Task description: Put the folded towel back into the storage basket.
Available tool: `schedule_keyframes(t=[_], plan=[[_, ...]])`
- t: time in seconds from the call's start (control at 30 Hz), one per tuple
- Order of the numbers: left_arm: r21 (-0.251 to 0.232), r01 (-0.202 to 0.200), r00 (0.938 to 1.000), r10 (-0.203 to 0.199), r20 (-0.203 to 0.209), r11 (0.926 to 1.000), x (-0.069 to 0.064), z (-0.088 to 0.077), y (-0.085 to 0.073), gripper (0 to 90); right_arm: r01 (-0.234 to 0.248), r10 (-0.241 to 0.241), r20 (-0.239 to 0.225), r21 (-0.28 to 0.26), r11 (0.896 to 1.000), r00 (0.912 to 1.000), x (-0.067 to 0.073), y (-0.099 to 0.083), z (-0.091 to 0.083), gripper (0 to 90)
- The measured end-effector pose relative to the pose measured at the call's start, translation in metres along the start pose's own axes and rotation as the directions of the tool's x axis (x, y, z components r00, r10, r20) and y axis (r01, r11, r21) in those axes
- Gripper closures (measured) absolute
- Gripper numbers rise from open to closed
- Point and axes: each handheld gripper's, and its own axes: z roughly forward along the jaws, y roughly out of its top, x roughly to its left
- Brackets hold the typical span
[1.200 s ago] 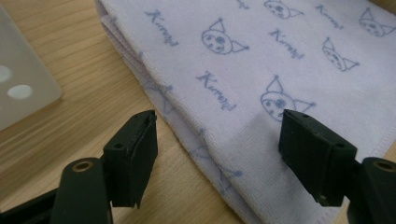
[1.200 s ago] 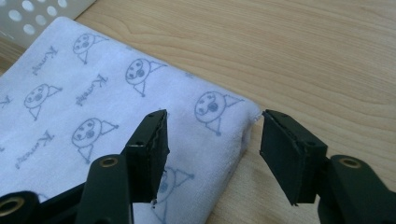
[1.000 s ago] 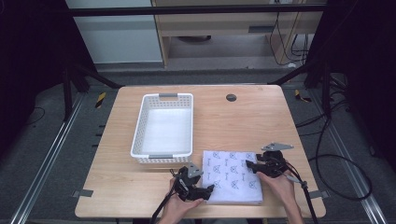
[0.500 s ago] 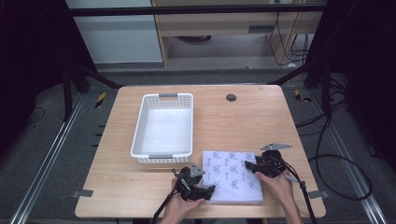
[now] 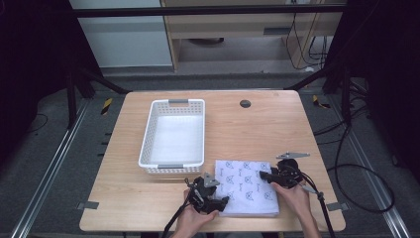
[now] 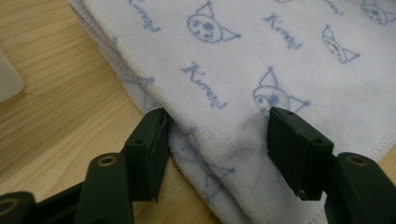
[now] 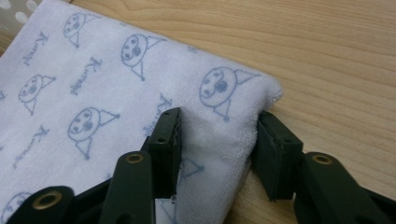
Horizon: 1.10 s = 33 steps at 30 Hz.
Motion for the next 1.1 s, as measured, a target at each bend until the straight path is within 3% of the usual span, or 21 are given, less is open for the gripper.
schedule_keyframes(t=[0.4, 0.6, 0.87, 1.1], plan=[[0.016, 0.044, 0.9965, -0.045, 0.070, 0.9989, 0.002, 0.001, 0.002, 60.7, -0.026, 0.026, -0.016, 0.004, 1.000, 0.9995, 0.003, 0.001, -0.001, 68.0], [0.011, 0.032, 0.9976, -0.033, 0.061, 0.9994, -0.003, -0.001, 0.003, 69.3, -0.022, 0.022, -0.014, -0.001, 1.000, 0.9997, 0.003, 0.001, -0.001, 70.4], [0.011, 0.024, 0.9975, -0.025, 0.067, 0.9996, -0.003, -0.004, 0.005, 72.0, 0.007, -0.007, 0.012, -0.009, 1.000, 0.9999, 0.008, 0.003, -0.005, 72.2], [0.002, 0.008, 0.9969, -0.008, 0.078, 1.0000, -0.003, -0.012, 0.004, 72.3, 0.028, -0.027, 0.021, -0.027, 0.999, 0.9994, 0.018, 0.006, -0.019, 72.8]])
